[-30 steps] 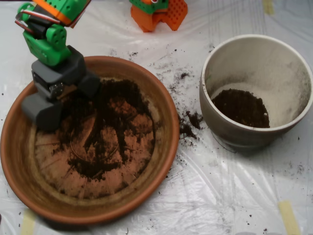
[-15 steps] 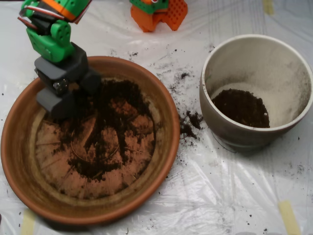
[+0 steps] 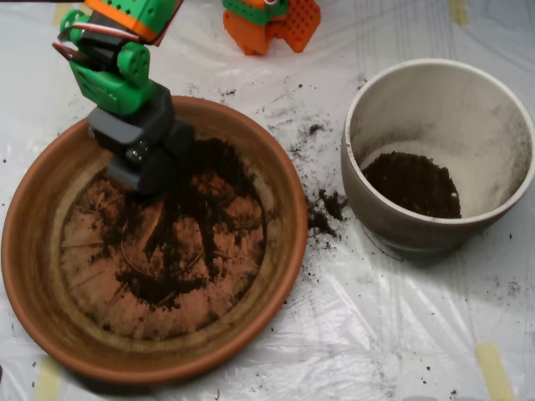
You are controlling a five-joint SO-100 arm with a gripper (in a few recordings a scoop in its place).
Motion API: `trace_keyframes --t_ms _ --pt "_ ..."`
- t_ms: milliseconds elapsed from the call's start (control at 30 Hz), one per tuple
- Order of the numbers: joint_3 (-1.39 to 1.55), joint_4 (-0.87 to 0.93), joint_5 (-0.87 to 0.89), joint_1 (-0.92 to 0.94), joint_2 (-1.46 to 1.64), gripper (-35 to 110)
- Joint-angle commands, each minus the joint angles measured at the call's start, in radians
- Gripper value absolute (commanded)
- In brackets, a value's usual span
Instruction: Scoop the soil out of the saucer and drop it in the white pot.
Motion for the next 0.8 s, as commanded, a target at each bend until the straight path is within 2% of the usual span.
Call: trace_keyframes --t_ms 0,333,767 --pt "-0.005 0.052 -0.041 -0.04 0.014 0" --pt "-0.227 0.241 -0.025 -0.138 0.037 -1" --pt "-0.232 0.282 0.031 -0.313 0.33 -1"
